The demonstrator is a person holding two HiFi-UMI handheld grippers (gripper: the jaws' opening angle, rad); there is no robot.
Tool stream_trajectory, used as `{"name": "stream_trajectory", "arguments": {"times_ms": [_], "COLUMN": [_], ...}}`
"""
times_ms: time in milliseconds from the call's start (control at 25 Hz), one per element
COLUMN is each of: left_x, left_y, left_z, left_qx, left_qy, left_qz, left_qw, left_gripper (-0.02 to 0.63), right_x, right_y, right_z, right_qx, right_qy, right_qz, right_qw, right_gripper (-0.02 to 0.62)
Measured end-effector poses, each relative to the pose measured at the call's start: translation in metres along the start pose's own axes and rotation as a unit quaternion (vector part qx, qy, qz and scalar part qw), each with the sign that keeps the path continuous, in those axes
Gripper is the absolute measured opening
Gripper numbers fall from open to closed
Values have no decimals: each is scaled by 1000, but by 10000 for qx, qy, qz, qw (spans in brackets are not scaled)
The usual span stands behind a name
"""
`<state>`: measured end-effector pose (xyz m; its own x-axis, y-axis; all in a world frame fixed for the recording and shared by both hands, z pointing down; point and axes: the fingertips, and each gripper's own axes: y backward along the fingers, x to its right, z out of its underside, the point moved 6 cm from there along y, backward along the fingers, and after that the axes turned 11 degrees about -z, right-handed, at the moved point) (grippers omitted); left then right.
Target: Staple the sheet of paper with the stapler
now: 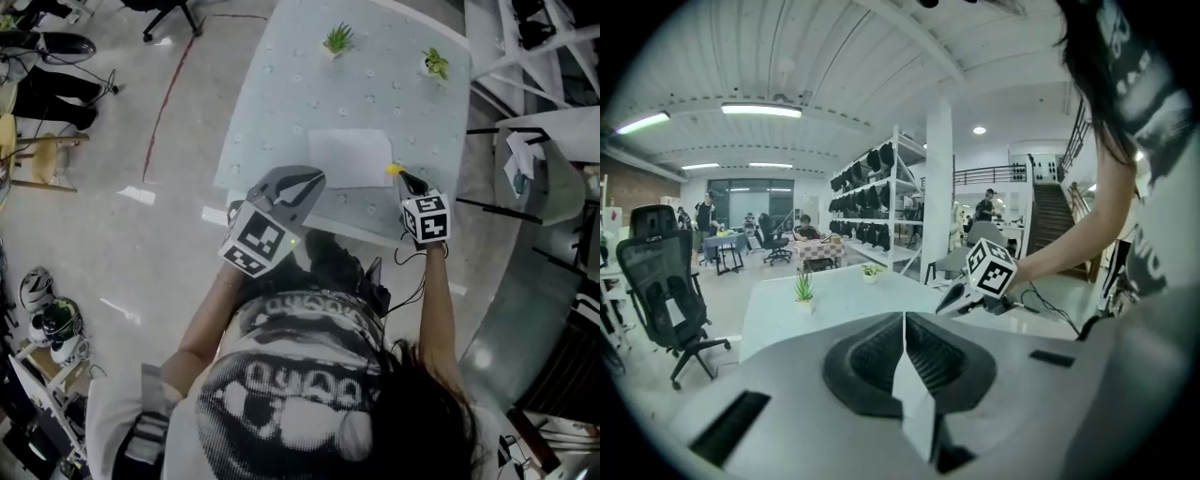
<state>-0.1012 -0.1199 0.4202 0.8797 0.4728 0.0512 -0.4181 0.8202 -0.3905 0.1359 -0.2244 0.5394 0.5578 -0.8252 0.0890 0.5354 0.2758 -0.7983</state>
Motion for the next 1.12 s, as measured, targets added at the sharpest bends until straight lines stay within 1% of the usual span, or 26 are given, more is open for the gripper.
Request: {"name": "stream_trajectory", "arguments": {"times_ms": [120, 240, 400, 520, 680, 840, 1000, 1120], "left_x": [14, 31, 51, 62, 73, 79, 80, 80], "left_y": [-2, 1, 8, 14, 20, 26, 32, 35], "left_z": [2, 3, 5, 9, 16, 20, 23, 26], "left_qx": [-38, -39, -54, -58, -77, -54, -18, 9], "left_qy": [126, 218, 373, 500, 631, 700, 764, 836], "left_qz": [-296, -578, -959, -1225, -1530, -1759, -1955, -2067], "left_qw": [9995, 9981, 9947, 9912, 9862, 9819, 9777, 9748], "left_gripper": [6, 6, 6, 6, 6, 6, 6, 6], "right_x": [6, 12, 15, 14, 14, 13, 14, 14], "right_y": [-7, -12, -15, -18, -25, -31, -32, -35], "right_z": [-2, -1, 1, -1, -5, -8, -13, -16], "right_qx": [-218, -393, -641, -762, -923, -1115, -1207, -1379], "right_qy": [607, 1046, 1666, 2075, 2421, 2735, 2907, 3017], "right_qz": [-427, -782, -1136, -1309, -1483, -1550, -1595, -1673], "right_qw": [9970, 9907, 9774, 9664, 9544, 9427, 9357, 9284], "right_gripper": [5, 5, 3, 3, 3, 3, 3, 3]}}
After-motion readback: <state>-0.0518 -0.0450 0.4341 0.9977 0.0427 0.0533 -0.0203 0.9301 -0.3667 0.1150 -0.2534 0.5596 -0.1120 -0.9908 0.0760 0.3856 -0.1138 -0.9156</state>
